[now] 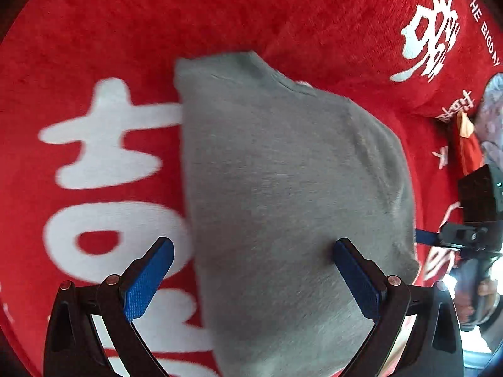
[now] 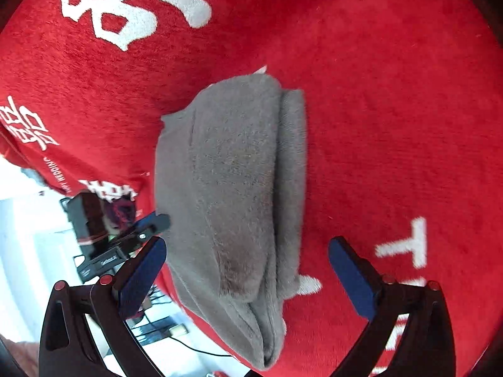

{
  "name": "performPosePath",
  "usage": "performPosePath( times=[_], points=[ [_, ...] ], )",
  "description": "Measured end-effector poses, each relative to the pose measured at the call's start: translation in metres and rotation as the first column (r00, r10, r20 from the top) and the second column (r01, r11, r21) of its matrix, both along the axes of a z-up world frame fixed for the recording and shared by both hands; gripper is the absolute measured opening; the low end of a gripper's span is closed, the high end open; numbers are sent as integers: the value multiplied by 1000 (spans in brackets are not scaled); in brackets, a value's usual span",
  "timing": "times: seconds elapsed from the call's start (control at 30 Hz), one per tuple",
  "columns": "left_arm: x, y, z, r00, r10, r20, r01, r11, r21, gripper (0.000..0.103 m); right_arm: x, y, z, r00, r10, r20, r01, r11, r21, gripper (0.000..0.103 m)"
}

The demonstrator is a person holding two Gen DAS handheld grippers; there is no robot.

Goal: Fold small clothes
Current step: 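Grasp the sweater sides with both tools and press them square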

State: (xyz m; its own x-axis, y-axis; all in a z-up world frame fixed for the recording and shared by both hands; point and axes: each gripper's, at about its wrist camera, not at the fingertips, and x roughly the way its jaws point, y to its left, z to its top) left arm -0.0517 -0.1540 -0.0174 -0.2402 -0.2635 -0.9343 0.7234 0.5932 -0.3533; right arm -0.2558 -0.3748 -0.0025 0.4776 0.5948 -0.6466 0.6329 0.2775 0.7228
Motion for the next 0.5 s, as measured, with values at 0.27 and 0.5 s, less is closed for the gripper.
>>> performPosePath(
  times=[0.27, 0.5],
  points=[
    [-8, -21, -8, 1000, -25, 11, 25, 1000, 17, 102, 25, 5, -6, 996, 4, 88, -8, 999, 38, 103],
    [-15, -26, -6, 998, -37, 48, 36, 999, 33, 102, 35, 16, -8, 996, 15, 90, -18, 999, 33, 103]
  ],
)
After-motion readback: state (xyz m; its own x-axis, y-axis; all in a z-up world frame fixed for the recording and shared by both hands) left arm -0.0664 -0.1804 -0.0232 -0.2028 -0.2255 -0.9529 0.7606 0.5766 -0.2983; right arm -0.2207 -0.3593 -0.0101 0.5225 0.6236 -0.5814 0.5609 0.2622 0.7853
